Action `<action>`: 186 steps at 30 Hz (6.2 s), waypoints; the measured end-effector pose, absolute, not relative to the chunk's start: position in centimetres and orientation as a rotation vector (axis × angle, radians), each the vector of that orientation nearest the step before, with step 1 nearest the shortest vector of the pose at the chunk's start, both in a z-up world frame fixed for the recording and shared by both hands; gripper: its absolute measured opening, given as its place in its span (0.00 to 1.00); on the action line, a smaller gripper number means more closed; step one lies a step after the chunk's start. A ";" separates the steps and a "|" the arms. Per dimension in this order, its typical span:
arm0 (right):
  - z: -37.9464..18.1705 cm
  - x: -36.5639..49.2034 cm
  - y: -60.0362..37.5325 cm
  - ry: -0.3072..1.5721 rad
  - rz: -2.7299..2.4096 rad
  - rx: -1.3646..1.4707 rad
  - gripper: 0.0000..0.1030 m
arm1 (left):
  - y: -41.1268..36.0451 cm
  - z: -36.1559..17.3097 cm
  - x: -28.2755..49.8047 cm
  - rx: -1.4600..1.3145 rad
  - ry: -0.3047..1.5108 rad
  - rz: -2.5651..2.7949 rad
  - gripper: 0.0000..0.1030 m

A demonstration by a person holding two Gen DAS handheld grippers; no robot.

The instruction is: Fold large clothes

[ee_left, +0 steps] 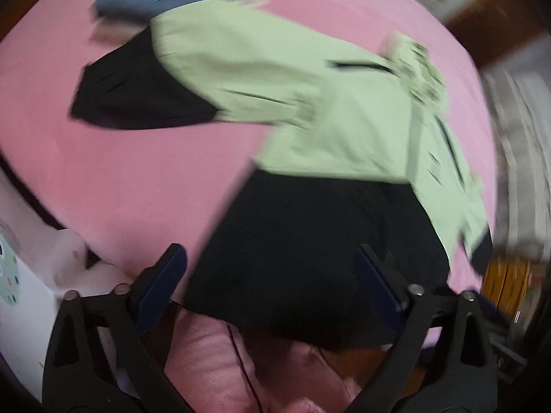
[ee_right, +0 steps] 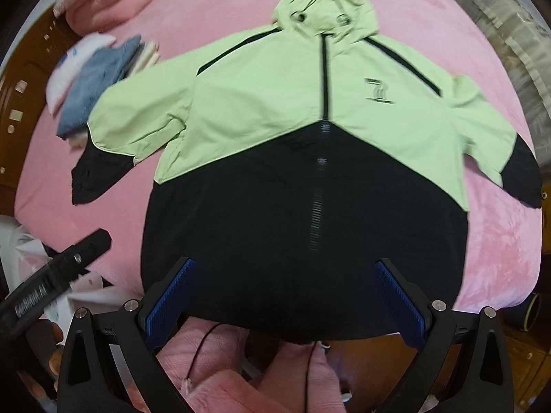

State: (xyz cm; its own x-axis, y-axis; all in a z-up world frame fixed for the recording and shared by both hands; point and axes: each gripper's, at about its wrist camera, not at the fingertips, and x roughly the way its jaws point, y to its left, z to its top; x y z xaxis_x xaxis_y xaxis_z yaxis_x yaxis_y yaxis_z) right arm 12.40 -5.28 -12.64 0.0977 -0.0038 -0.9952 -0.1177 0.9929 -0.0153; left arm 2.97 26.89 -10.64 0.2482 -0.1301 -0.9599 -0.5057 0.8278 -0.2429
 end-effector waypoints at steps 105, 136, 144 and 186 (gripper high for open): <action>-27.5 30.1 -21.2 1.129 0.290 0.709 0.13 | 32.1 -25.3 17.1 -0.428 1.312 0.099 0.70; -35.0 23.7 -32.6 1.329 -0.206 0.457 0.23 | 37.5 -25.2 14.8 -0.485 1.187 0.393 0.18; -34.3 23.5 -34.6 1.329 -0.173 0.453 0.48 | 32.2 -23.5 17.0 -0.002 1.222 0.032 0.18; -31.4 24.0 -37.0 1.247 -0.315 0.605 0.10 | 36.0 -22.4 22.4 -0.226 1.204 -0.243 0.73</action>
State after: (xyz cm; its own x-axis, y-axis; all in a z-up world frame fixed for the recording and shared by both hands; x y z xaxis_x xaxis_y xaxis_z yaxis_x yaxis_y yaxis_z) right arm 23.99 -37.00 -31.40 0.3028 0.0985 -0.9480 0.5372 0.8040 0.2551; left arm 22.40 35.97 -22.37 0.3387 -0.3042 -0.8904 0.0654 0.9516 -0.3002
